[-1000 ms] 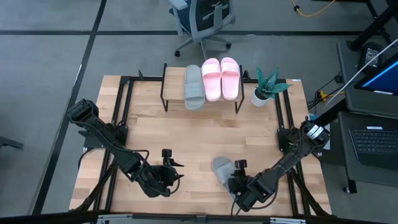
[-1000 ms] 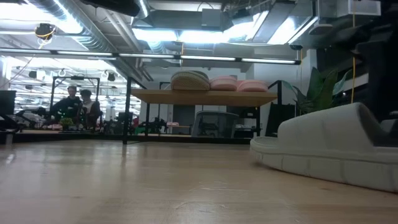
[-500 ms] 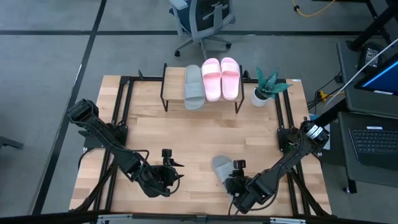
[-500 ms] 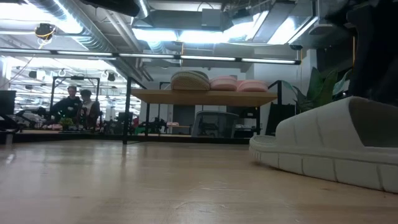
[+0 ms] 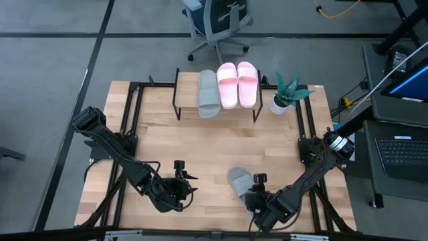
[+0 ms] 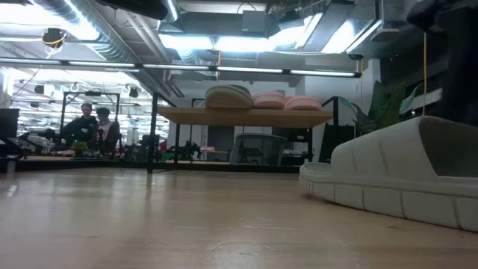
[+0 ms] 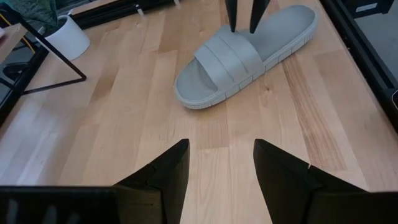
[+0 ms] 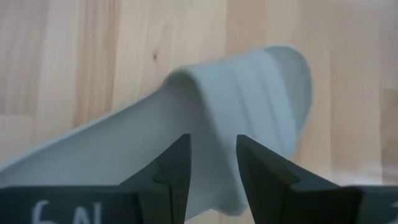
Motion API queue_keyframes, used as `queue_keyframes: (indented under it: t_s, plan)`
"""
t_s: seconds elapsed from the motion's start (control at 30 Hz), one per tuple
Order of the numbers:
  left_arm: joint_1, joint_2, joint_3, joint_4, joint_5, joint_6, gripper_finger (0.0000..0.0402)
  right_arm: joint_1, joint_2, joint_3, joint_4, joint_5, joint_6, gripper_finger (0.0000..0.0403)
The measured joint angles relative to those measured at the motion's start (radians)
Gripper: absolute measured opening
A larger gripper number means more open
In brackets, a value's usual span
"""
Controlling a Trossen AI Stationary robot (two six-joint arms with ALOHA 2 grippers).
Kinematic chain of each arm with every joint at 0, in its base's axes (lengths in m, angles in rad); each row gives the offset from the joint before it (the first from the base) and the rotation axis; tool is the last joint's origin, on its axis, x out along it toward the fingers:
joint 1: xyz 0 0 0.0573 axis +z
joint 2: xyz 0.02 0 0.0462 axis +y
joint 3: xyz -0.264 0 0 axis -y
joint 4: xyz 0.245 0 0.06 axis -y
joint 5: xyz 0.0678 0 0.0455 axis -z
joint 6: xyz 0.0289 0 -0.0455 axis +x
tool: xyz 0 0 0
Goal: Pick and place slides into the shelf
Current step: Put the gray slipper on the shelf
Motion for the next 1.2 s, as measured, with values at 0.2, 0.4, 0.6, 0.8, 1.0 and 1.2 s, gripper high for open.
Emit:
queue_keyframes:
  t_s: [0.2, 0.4, 0.6, 0.8, 1.0, 1.2]
  plan:
    - [0.000, 0.000, 0.000, -0.014, 0.000, 0.000, 0.0170, 0.038, 0.062, 0.089, -0.081, 0.042, 0.026, 0.0125]
    - [0.000, 0.000, 0.000, -0.015, 0.000, 0.000, 0.0170, 0.060, 0.123, 0.168, -0.197, 0.127, 0.030, 0.0092]
    - [0.000, 0.000, 0.000, -0.015, 0.000, 0.000, 0.0170, 0.059, 0.147, 0.166, -0.200, 0.102, 0.032, 0.0067]
    - [0.000, 0.000, 0.000, -0.014, 0.000, -0.001, 0.0170, 0.054, 0.147, 0.166, -0.200, 0.101, 0.036, 0.0061]
    - [0.000, 0.000, 0.000, -0.014, 0.000, -0.001, 0.0170, 0.054, 0.147, 0.166, -0.197, 0.094, 0.034, 0.0061]
    - [0.000, 0.000, 0.000, -0.014, 0.000, -0.001, 0.0170, 0.050, 0.147, 0.166, -0.194, 0.093, 0.032, 0.0068]
